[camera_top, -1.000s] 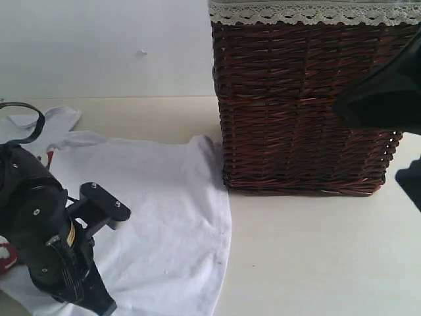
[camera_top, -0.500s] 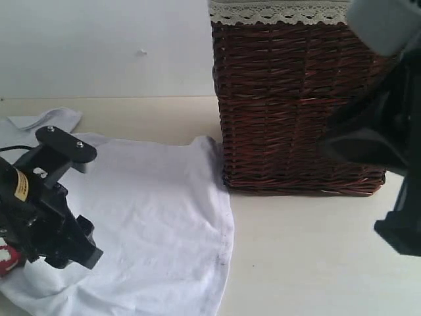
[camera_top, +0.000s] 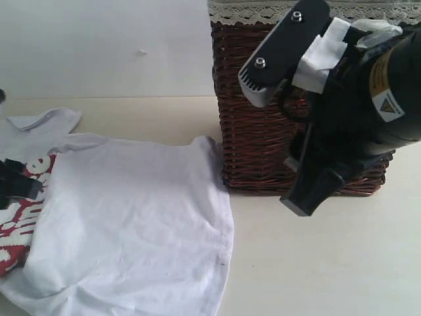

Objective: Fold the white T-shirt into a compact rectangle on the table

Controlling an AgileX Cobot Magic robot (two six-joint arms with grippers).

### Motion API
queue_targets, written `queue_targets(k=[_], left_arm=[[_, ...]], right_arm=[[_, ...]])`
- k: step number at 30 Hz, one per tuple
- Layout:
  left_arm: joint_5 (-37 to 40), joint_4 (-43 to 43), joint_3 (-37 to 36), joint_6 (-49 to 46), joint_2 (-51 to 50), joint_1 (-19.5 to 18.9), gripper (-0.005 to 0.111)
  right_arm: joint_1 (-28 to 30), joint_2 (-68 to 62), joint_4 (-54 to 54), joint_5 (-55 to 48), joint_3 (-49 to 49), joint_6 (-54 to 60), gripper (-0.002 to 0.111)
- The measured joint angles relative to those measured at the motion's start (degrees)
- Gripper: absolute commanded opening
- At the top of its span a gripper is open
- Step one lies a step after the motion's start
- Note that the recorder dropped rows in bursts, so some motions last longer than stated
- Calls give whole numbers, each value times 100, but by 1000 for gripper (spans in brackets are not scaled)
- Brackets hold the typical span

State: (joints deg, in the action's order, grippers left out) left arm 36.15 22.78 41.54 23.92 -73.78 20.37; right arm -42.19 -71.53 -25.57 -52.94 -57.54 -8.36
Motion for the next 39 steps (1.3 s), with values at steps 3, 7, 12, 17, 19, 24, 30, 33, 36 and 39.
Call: queue_targets(k=[3,7,12,17,19,24,30,33,36,39], left_arm=[[11,9,0,41,0,-583,62],[11,-148,0,-24,-17,-1435,54],[76,-1553,0,-1371,-554,-2025,45],[435,-2919,155,-2906,-1204,-1793,64],[523,-3008,209,-3168,-1278,-1568,68],[365,-2048,22,-2884,-1290,-1207,69],[-16,-776,-182,-1833,-1534,-1207,69],[-94,-690,-182,-1786,-1852,-1207,69],[-120,-690,-155,-1864,-2166,-1207,63],[28,-690,19,-1899,-2366,-1207,35]], right_arm=[[291,-162,441,145,0,238,50],[371,-289,1101,308,0,912,50],[380,-301,1452,458,0,1242,50],[384,-301,1524,472,0,1284,50],[384,-301,1538,472,0,1295,50],[384,-301,1614,472,0,1295,50],[384,-301,1682,472,0,1307,50],[384,-301,1682,472,0,1316,50],[384,-301,1682,472,0,1316,50],[384,-301,1682,472,0,1316,50]])
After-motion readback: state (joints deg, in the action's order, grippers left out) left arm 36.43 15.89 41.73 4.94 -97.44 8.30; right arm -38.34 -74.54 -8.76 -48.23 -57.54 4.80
